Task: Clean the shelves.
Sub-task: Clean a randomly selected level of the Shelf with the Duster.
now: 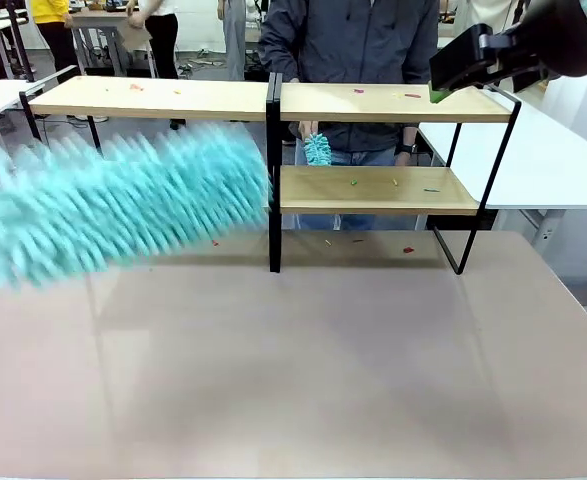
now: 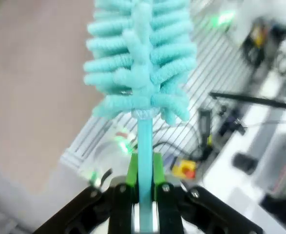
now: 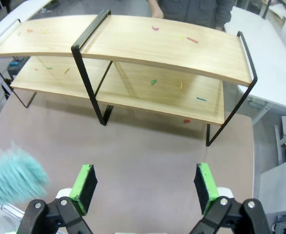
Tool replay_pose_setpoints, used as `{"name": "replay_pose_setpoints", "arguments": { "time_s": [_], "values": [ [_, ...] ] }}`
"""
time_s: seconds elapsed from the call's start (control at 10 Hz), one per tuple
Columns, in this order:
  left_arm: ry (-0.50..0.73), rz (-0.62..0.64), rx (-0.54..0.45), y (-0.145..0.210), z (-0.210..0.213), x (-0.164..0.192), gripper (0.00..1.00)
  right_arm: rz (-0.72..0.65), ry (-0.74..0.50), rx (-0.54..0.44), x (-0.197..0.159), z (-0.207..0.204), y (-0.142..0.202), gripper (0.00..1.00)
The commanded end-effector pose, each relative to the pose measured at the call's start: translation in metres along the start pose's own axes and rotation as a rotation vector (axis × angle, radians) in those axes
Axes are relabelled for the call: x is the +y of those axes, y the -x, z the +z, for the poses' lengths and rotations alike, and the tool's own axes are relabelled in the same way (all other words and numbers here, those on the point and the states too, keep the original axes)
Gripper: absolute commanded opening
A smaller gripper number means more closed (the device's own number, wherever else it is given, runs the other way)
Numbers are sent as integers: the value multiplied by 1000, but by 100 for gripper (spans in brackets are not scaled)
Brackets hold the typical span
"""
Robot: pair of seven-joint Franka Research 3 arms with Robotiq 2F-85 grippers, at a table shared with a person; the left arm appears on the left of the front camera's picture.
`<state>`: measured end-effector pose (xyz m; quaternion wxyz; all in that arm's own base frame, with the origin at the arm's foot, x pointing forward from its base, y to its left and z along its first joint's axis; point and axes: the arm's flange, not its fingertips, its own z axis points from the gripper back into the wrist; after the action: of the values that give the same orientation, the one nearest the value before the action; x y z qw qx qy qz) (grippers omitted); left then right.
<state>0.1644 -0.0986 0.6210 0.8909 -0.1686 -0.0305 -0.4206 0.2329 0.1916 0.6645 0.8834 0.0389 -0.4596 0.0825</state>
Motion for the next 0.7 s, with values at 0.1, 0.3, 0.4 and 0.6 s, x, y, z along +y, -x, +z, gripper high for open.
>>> {"name": "replay_pose_setpoints", "arguments": {
  "time_s": [0.1,0.3,0.4,0.6],
  "values": [
    [-83,-66,95,-45,-73,-10,13,-1,-2,-1,0,0,-1,100],
    [-196,33,3,-82,-116,-14,13,-1,-2,-1,0,0,-1,100],
    [-193,91,-53,-103,-117,-10,13,-1,-2,-1,0,0,-1,100],
    [-196,184,-86,-146,-116,10,13,-1,-2,-1,0,0,-1,100]
  ]
}}
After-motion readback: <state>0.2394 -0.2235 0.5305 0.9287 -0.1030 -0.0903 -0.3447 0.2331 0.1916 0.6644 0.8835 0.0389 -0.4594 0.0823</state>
